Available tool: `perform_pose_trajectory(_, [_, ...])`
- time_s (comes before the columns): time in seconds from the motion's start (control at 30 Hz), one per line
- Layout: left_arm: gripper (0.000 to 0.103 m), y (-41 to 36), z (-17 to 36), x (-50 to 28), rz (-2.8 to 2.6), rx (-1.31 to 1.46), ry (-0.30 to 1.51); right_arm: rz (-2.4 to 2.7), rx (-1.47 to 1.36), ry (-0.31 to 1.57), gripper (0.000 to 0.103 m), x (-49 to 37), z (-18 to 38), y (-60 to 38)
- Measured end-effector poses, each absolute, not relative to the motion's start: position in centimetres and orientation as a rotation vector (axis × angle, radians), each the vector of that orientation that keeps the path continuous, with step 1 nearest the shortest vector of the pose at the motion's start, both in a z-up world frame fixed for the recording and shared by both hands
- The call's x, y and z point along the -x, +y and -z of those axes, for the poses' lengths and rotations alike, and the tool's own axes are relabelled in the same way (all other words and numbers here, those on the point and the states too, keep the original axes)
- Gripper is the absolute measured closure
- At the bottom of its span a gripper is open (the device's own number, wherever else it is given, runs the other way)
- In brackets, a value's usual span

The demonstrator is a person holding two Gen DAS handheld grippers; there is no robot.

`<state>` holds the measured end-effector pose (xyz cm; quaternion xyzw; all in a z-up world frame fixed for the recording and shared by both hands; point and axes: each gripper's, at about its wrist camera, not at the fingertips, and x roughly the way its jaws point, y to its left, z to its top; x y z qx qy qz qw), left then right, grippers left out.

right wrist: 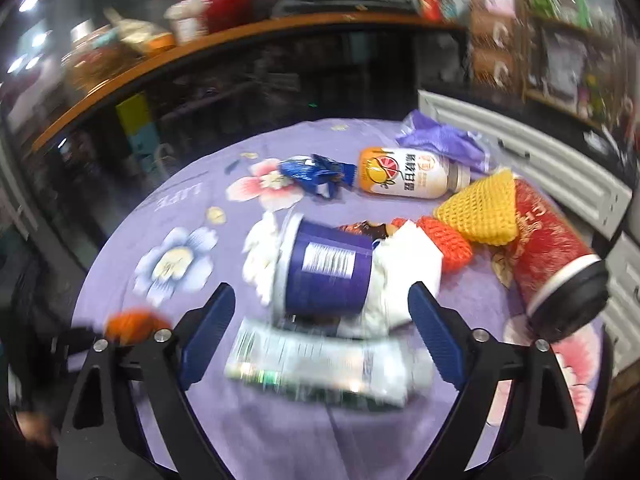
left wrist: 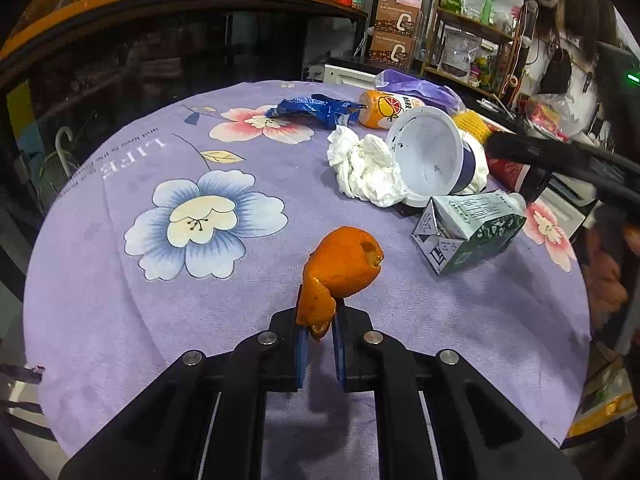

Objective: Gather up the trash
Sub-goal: 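Carry the orange peel and yogurt cup to the black bin and release both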

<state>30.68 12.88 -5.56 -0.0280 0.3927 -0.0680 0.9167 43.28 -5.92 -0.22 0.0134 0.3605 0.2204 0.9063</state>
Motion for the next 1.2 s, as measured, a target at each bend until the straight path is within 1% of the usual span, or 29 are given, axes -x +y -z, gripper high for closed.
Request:
perform_pose_trajectory(0.13, [0.092, 13.1, 5.2, -30.2, 0.159, 0.061, 0.790, -0.409, -0.047, 0.794, 0.022, -45.8, 1.1, -5.0])
perform_pose_trajectory(0.2, [0.092, 13.2, 5.2, -29.9, 0.163, 0.063, 0.784, -0.408, -0.053, 0.811, 0.035, -46.5, 1.6, -4.5])
perform_pose_trajectory(0.27, [0.092, 13.3, 5.3, -29.7, 0.168, 0.073, 0.781, -0.400, -0.050, 0.820, 0.043, -46.9, 2.1, -4.4])
perform_pose_trajectory(0.47, [0.092, 13.2, 5.7, -29.1, 0.172, 0.088, 0.774, -0.408, -0.013, 0.774, 0.044, -46.0, 2.0, -4.1])
perform_pose_trajectory(0.6, [0.092, 12.6, 5.5, -28.6, 0.175, 0.095, 0.766, -0.416, 0.002, 0.664, 0.044, -44.5, 0.3, -4.4])
perform_pose_trajectory(0.77, [0.092, 10.1, 3.7, -27.4, 0.221, 0.070, 0.722, -0.481, -0.060, 0.539, 0.044, -41.8, -2.8, -7.0])
perform_pose_trajectory(0.87, [0.092, 7.4, 2.2, -26.7, 0.282, 0.045, 0.685, -0.473, -0.069, 0.481, 0.044, -39.4, -4.3, -10.9])
perform_pose_trajectory(1.0, [0.092, 2.3, 0.8, -26.6, 0.401, -0.003, 0.655, -0.369, -0.106, 0.455, 0.044, -36.5, -4.7, -19.8])
perform_pose_trajectory(1.13, [0.092, -4.8, -0.1, -27.3, 0.557, -0.033, 0.642, -0.182, -0.148, 0.467, 0.044, -34.5, -3.6, -29.9])
perform_pose_trajectory(1.2, [0.092, -8.4, -0.2, -27.5, 0.625, -0.049, 0.636, -0.072, -0.177, 0.520, 0.044, -34.3, -1.8, -34.9])
